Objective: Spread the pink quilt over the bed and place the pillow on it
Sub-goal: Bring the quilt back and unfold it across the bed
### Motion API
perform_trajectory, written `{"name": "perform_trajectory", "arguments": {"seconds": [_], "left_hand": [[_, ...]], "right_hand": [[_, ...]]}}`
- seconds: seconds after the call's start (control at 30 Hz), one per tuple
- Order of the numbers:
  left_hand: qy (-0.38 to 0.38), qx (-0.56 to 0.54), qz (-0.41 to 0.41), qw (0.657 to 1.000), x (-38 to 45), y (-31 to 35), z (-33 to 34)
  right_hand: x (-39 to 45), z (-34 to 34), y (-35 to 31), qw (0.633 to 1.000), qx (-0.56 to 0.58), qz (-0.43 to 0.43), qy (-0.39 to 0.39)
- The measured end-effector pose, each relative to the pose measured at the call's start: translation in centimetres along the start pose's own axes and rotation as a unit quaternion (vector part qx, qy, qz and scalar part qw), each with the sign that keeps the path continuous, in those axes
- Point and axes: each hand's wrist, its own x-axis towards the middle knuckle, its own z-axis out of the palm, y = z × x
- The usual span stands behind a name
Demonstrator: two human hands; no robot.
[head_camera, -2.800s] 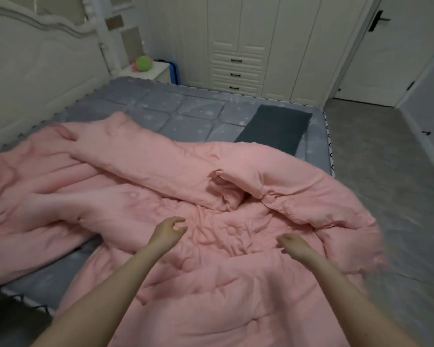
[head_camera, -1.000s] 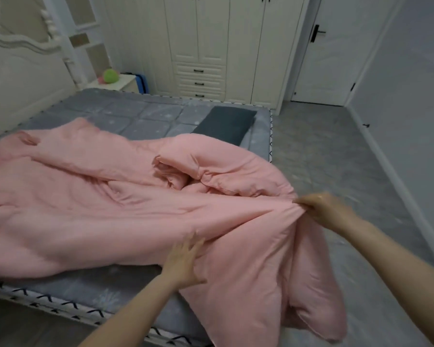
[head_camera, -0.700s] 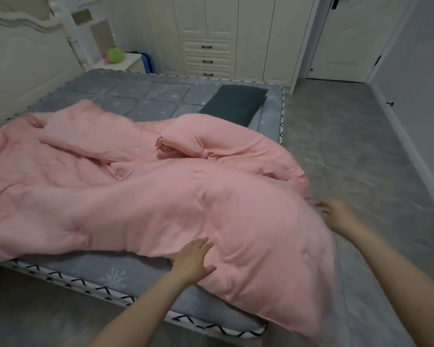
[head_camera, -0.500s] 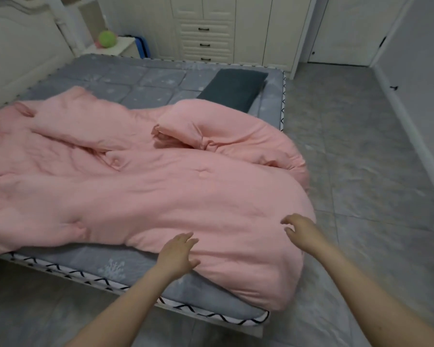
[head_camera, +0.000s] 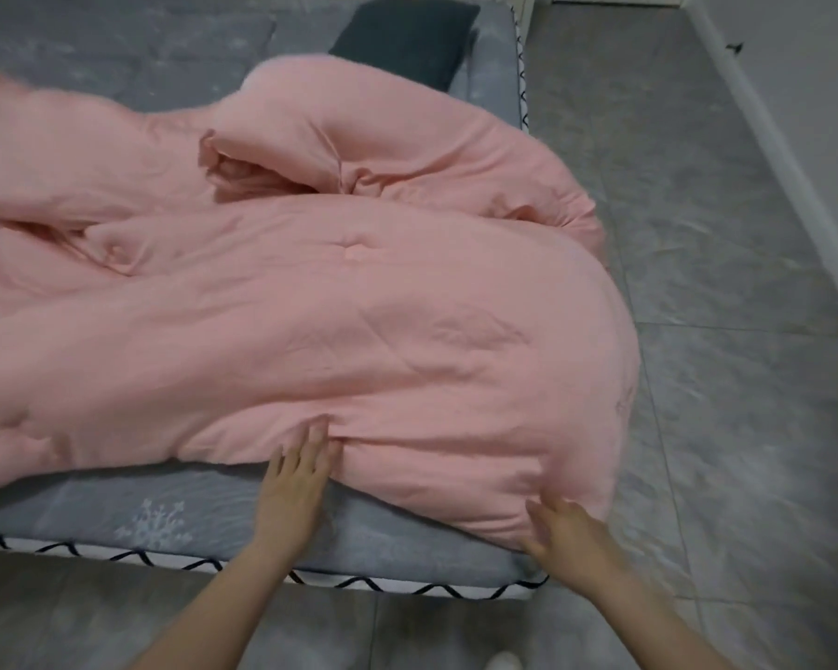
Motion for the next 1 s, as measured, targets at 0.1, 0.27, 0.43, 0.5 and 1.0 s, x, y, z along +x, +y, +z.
{"name": "perform_trajectory", "arguments": {"seconds": [0.1,0.27,0.43,0.5,1.0], "left_hand": [[0.051,0.042,-0.011,0.998,1.1,-1.8,2.9],[0.056,0.090,0.049,0.993,3.2,-2.9,5.2],[0.111,0.109,0.086,0.984,6.1,-5.0,2.9],[0.095,0.097,0.083,0.987,5.4,-5.0,2.2],[-0.248,-0.082,0.073,0.963,-14.8,-4.0,-3.2]], "right_hand": [[1.3,3.1,-1.2,0.999,-0.005,0.046,-0.004],[3.0,6.1,-2.2,0.990,-0.071,0.079,0.090],[2.7,5.4,-2.3,0.957,-0.137,0.060,0.250],[1.4,4.7,-2.9,0.973,-0.093,0.075,0.197],[-15.0,5.1,-4.3,0.989,-0.013,0.120,-0.085]]}}
